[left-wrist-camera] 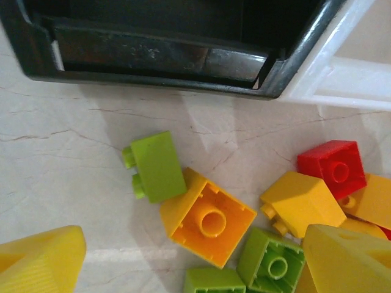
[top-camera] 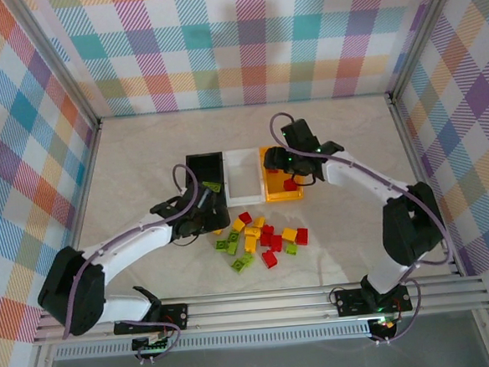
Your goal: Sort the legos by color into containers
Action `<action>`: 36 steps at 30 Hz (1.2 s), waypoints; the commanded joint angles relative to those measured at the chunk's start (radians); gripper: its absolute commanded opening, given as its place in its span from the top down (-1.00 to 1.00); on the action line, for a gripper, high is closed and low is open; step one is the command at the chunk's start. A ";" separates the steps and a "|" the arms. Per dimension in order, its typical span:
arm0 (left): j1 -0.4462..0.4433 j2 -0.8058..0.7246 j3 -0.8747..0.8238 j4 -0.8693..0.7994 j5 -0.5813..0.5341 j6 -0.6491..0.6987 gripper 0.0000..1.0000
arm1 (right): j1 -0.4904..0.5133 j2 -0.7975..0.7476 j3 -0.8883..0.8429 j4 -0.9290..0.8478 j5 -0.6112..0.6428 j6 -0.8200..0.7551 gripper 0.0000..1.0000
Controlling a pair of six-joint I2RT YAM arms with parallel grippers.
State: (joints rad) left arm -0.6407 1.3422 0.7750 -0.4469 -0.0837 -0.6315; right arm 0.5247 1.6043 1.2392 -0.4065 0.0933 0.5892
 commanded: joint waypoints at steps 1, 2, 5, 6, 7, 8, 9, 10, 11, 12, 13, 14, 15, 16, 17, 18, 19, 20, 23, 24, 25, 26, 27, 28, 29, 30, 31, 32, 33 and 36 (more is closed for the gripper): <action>-0.010 0.064 0.034 0.040 0.011 -0.003 -0.77 | 0.005 -0.055 -0.052 0.032 -0.010 -0.006 -0.44; -0.010 0.082 0.038 0.043 0.009 -0.002 -0.76 | 0.004 -0.066 -0.060 0.035 -0.010 -0.006 -0.45; -0.010 0.131 0.050 0.036 -0.029 -0.004 -0.68 | 0.005 -0.098 -0.080 0.039 -0.007 -0.006 -0.45; -0.010 0.142 0.047 0.035 -0.044 -0.004 -0.64 | 0.005 -0.107 -0.086 0.041 -0.007 -0.004 -0.45; -0.010 0.154 0.045 0.039 -0.049 -0.004 -0.61 | 0.005 -0.118 -0.093 0.044 -0.007 -0.001 -0.45; -0.010 0.163 0.043 0.044 -0.048 -0.004 -0.58 | 0.005 -0.126 -0.097 0.046 -0.006 0.001 -0.45; -0.010 0.174 0.039 0.047 -0.045 -0.006 -0.54 | 0.004 -0.134 -0.102 0.048 -0.004 0.001 -0.45; -0.010 0.182 0.036 0.053 -0.042 -0.010 -0.49 | 0.005 -0.140 -0.107 0.050 -0.001 0.001 -0.45; -0.010 0.187 0.032 0.058 -0.041 -0.013 -0.44 | 0.005 -0.145 -0.110 0.050 0.000 0.001 -0.45; -0.009 0.190 0.027 0.062 -0.041 -0.017 -0.38 | 0.005 -0.149 -0.114 0.053 0.001 0.001 -0.45; -0.010 0.190 0.023 0.066 -0.041 -0.019 -0.30 | 0.005 -0.152 -0.116 0.052 0.005 0.002 -0.45; -0.010 0.190 0.020 0.068 -0.040 -0.023 -0.24 | 0.005 -0.154 -0.119 0.050 0.006 0.004 -0.46; -0.010 0.185 0.017 0.068 -0.040 -0.023 -0.16 | 0.005 -0.157 -0.122 0.052 0.008 0.006 -0.46; -0.010 0.180 0.018 0.064 -0.041 -0.024 -0.10 | 0.005 -0.159 -0.127 0.052 0.008 0.007 -0.46; -0.010 0.174 0.018 0.058 -0.043 -0.022 -0.05 | 0.005 -0.161 -0.130 0.052 0.010 0.008 -0.46; -0.010 0.164 0.018 0.051 -0.046 -0.023 0.00 | 0.004 -0.162 -0.135 0.053 0.009 0.010 -0.46; -0.010 0.152 0.017 0.044 -0.048 -0.025 0.06 | 0.004 -0.165 -0.139 0.055 0.010 0.012 -0.46; -0.010 0.143 0.017 0.036 -0.047 -0.025 0.13 | 0.005 -0.167 -0.143 0.052 0.012 0.013 -0.46; -0.016 0.089 0.012 0.004 -0.035 -0.034 0.30 | 0.005 -0.178 -0.159 0.054 0.018 0.019 -0.46; -0.021 0.065 0.012 -0.011 -0.030 -0.041 0.30 | 0.005 -0.182 -0.166 0.055 0.020 0.022 -0.46; -0.027 0.038 0.018 -0.027 -0.027 -0.045 0.31 | 0.003 -0.189 -0.173 0.056 0.020 0.024 -0.46; -0.034 0.013 0.025 -0.042 -0.026 -0.049 0.31 | 0.004 -0.194 -0.178 0.057 0.021 0.027 -0.46; -0.040 -0.017 0.041 -0.058 -0.026 -0.051 0.30 | 0.005 -0.202 -0.186 0.055 0.021 0.029 -0.46; -0.040 -0.034 0.063 -0.069 -0.021 -0.051 0.29 | 0.004 -0.209 -0.195 0.056 0.017 0.031 -0.46; -0.040 -0.038 0.093 -0.076 -0.016 -0.047 0.27 | 0.004 -0.216 -0.204 0.054 0.014 0.032 -0.46; -0.040 -0.029 0.139 -0.089 -0.019 -0.037 0.26 | 0.005 -0.224 -0.216 0.054 0.010 0.034 -0.46; -0.040 -0.007 0.190 -0.098 -0.022 -0.021 0.26 | 0.004 -0.232 -0.229 0.052 0.004 0.036 -0.46; -0.040 0.024 0.240 -0.104 -0.029 -0.009 0.26 | 0.005 -0.239 -0.240 0.047 0.003 0.039 -0.46; -0.040 0.066 0.299 -0.107 -0.036 0.006 0.26 | 0.005 -0.248 -0.255 0.039 0.003 0.043 -0.46; -0.038 0.212 0.464 -0.098 -0.046 0.049 0.24 | 0.005 -0.277 -0.298 0.023 0.003 0.052 -0.45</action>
State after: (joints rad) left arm -0.6666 1.4567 1.1343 -0.5377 -0.1158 -0.6350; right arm 0.5247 1.3602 0.9749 -0.3744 0.0967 0.6205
